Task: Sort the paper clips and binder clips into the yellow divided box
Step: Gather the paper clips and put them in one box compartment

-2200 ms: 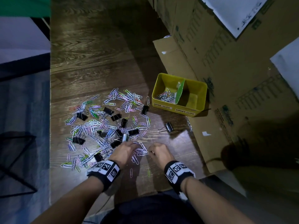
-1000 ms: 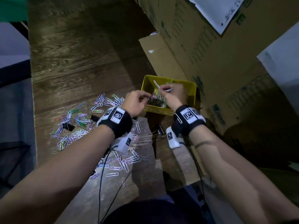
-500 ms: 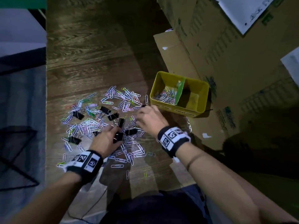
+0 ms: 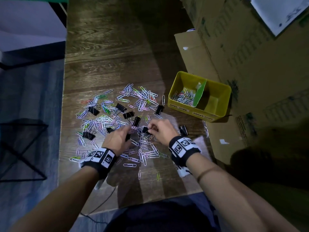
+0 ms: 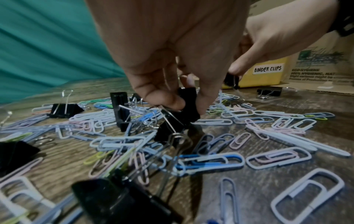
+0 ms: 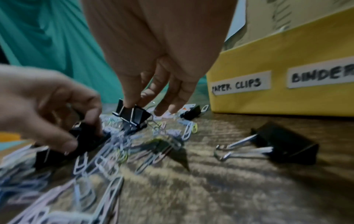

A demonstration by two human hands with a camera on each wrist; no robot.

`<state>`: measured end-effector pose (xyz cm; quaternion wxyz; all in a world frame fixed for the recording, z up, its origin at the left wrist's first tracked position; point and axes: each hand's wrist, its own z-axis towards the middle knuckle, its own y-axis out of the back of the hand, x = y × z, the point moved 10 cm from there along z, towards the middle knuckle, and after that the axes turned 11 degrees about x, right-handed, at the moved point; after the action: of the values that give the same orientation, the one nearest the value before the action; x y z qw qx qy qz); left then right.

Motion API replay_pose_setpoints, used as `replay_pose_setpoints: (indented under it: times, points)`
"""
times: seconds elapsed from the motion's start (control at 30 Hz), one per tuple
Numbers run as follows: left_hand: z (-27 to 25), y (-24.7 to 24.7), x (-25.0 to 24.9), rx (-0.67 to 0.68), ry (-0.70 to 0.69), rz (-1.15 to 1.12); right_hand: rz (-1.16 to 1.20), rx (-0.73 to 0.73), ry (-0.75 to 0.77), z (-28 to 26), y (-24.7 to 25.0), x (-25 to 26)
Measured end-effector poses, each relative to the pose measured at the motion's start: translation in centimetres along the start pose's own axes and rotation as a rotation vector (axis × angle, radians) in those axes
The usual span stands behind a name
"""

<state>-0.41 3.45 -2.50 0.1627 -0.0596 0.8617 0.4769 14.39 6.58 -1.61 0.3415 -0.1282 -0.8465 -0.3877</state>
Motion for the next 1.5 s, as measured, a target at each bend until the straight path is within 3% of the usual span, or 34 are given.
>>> replay_pose_setpoints:
  times: [0.13,0.23,0.4,0.5,0.6,0.7,0.83,0.93,1.17,1.27,1.37,1.43,1.5]
  points:
    - [-0.3,1.2,0.2,-0.031,0.029,-0.035,0.060,-0.004,0.089,-2.1,2.2,-0.1]
    - [-0.7,3.4,-3.5,-0.136,-0.082,-0.231,0.077,0.009,0.115,-3.5,2.9,-0.4]
    - [0.7,2.5,-9.1,0.097,-0.252,-0.691,0.109,-0.050,0.225,-5.0,3.7,0.2]
    - [1.5,1.7,-9.7,0.152,-0.217,-1.020,0.119,-0.083,0.243,-5.6,4.4,0.0]
    - [2.1,1.2,-9.5,0.219,-0.202,-1.102,0.114,-0.084,0.233,-6.0,4.5,-0.5]
    - [2.9,1.0,-8.7,0.226,-0.197,-0.951,0.102,-0.047,0.198,-6.1,4.3,-1.4]
    - [3.8,2.0,-7.9,0.091,-0.146,-0.805,0.093,-0.073,0.196,-6.3,4.7,-1.6]
    - [4.2,3.0,-7.8,0.022,-0.144,-0.793,0.146,-0.116,0.111,-6.3,5.4,-3.2]
    - [4.7,0.2,-6.2,0.179,-0.117,-0.679,0.121,-0.360,-0.216,-7.4,8.0,-9.0]
    - [5.4,0.0,-6.5,0.163,-0.178,-0.365,0.007,-0.431,-0.296,-7.5,8.5,-10.2]
    - [6.3,0.7,-8.6,0.050,-0.347,-0.060,0.003,-0.366,-0.400,-7.0,7.5,-11.6]
    - [6.9,-0.4,-10.0,0.085,-0.407,0.080,0.049,-0.335,-0.434,-6.7,6.8,-12.2]
    - [7.5,-2.2,-10.5,0.174,-0.370,0.240,0.064,-0.357,-0.427,-7.0,6.5,-12.0]
